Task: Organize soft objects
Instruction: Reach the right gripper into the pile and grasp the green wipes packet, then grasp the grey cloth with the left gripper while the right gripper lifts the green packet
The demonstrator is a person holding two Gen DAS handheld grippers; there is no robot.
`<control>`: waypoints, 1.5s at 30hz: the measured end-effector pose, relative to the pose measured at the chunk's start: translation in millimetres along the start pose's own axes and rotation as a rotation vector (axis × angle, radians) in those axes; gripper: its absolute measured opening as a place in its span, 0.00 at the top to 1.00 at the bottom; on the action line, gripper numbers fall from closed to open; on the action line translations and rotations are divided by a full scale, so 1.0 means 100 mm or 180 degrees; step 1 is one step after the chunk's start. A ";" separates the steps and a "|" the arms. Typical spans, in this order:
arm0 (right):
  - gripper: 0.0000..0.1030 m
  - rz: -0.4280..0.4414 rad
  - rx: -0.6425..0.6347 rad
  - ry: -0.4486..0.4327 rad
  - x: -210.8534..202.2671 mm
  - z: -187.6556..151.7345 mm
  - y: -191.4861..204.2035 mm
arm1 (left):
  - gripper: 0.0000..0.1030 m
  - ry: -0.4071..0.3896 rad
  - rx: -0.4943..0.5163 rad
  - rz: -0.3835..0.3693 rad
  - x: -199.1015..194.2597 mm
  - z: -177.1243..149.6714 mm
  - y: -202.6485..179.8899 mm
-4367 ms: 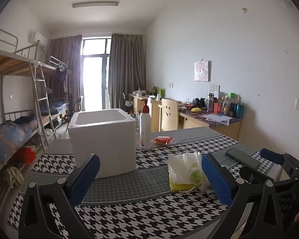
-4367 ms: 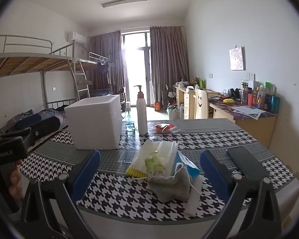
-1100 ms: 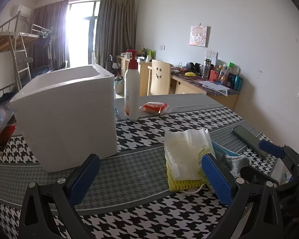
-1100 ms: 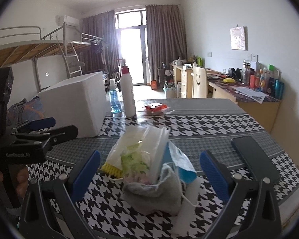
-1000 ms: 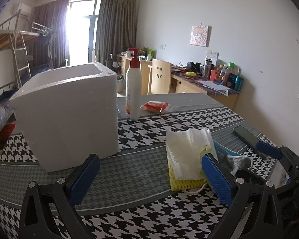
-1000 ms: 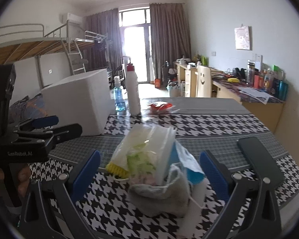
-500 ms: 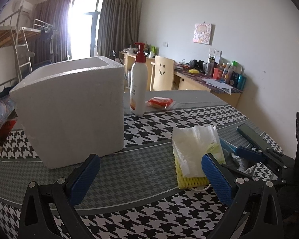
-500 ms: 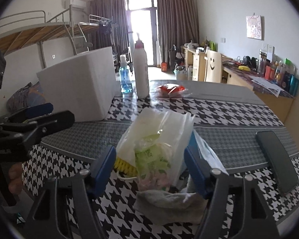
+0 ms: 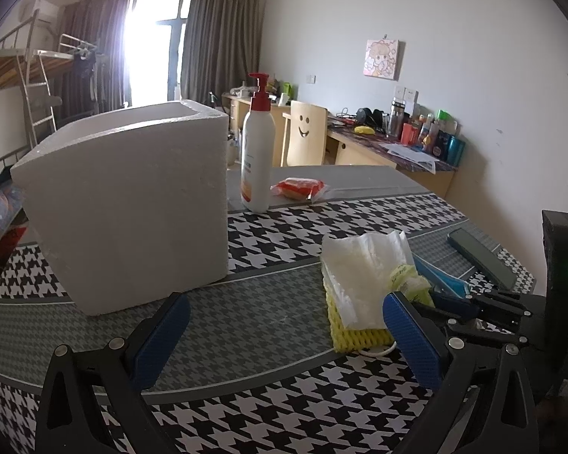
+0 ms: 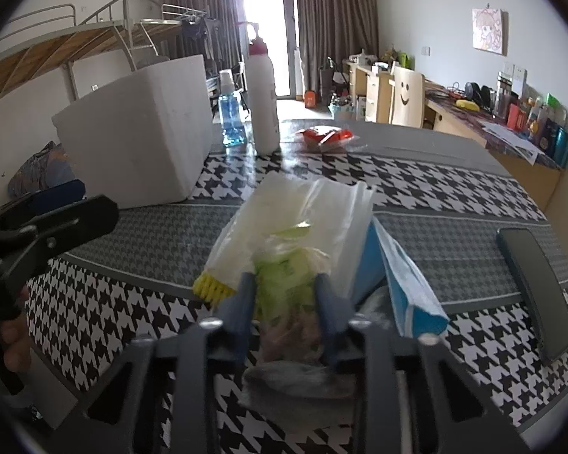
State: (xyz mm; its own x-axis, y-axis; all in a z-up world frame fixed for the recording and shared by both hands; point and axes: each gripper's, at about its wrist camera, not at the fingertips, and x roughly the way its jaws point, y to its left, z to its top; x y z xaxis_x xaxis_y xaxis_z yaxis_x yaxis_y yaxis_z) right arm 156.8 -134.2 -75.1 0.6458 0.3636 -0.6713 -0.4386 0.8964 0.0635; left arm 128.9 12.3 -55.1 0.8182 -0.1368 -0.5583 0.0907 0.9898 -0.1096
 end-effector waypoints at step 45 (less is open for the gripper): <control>0.79 -0.0097 0.0519 -0.0792 -0.88 -0.05 -0.57 | 0.02 0.0153 0.0659 -0.0773 0.04 -0.17 -1.02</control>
State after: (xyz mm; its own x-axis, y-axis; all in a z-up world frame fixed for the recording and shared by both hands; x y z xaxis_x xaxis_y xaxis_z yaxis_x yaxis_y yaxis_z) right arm 121.6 -219.0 -23.4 0.7995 0.3686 -0.4743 -0.3233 0.9295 0.1774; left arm 113.1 -90.1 -59.7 0.7313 -0.3669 -0.5750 0.3977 0.9142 -0.0775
